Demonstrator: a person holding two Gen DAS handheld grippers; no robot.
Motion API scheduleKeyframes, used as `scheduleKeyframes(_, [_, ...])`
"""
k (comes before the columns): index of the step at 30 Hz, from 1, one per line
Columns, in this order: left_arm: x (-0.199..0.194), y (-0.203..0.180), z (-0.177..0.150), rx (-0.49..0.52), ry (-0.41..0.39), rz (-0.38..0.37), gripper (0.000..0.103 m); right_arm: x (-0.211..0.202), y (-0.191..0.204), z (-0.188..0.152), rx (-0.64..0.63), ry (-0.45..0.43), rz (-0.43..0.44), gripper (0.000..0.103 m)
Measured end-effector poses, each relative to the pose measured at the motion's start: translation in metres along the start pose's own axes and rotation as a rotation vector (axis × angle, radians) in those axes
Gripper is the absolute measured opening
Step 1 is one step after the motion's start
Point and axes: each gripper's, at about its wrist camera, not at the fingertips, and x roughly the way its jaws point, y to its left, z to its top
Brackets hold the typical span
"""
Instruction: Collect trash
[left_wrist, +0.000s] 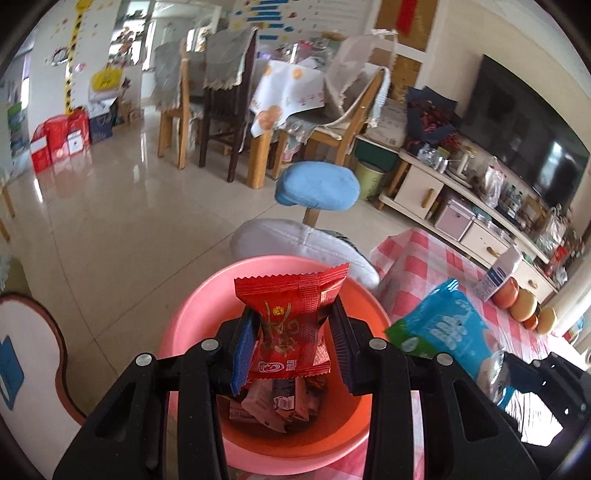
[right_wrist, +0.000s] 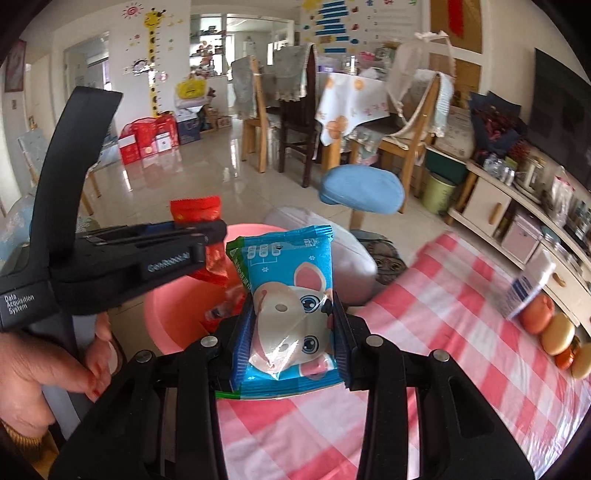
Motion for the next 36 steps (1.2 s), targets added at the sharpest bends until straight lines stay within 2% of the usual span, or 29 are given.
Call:
scheduleKeyframes(5, [0.013,0.017,0.000,-0.060,0.035,0.014,0.042,0.025,0.012,0.002,-0.009,0.033,0.028,0.042])
scheduleKeyframes(7, [0.015,0.023,-0.001,-0.084,0.041,0.027,0.056,0.033,0.012,-0.001,0.003,0.042,0.035,0.061])
scheduleKeyframes(8, [0.016,0.026,-0.001,-0.096,0.039,0.037,0.062,0.034,0.010,-0.002,0.013,0.034,0.033,0.066])
scheduleKeyframes(9, [0.015,0.028,-0.001,-0.104,0.035,0.047,0.076,0.033,0.009,-0.003,0.022,0.025,0.033,0.071])
scheduleKeyframes(10, [0.013,0.029,-0.001,-0.113,0.024,0.053,0.081,0.029,0.007,-0.005,0.038,0.009,0.035,0.075])
scheduleKeyframes(12, [0.009,0.030,0.000,-0.118,0.003,0.049,0.082,0.022,0.002,-0.009,0.063,-0.017,0.027,0.081])
scheduleKeyframes(14, [0.007,0.026,0.002,-0.111,-0.011,0.050,0.091,0.010,-0.004,-0.015,0.080,-0.044,-0.006,0.082])
scheduleKeyframes(24, [-0.019,-0.037,0.002,0.063,-0.107,-0.008,0.095,-0.034,-0.036,-0.046,0.115,-0.073,-0.179,0.086])
scheduleKeyframes(27, [-0.029,-0.063,-0.001,0.105,-0.136,-0.060,0.095,-0.048,-0.051,-0.058,0.159,-0.081,-0.222,0.091])
scheduleKeyframes(29, [-0.036,-0.081,-0.003,0.131,-0.151,-0.104,0.096,-0.059,-0.062,-0.065,0.186,-0.090,-0.250,0.092])
scheduleKeyframes(36, [-0.053,-0.138,-0.013,0.226,-0.191,-0.178,0.097,-0.099,-0.099,-0.090,0.259,-0.126,-0.337,0.093])
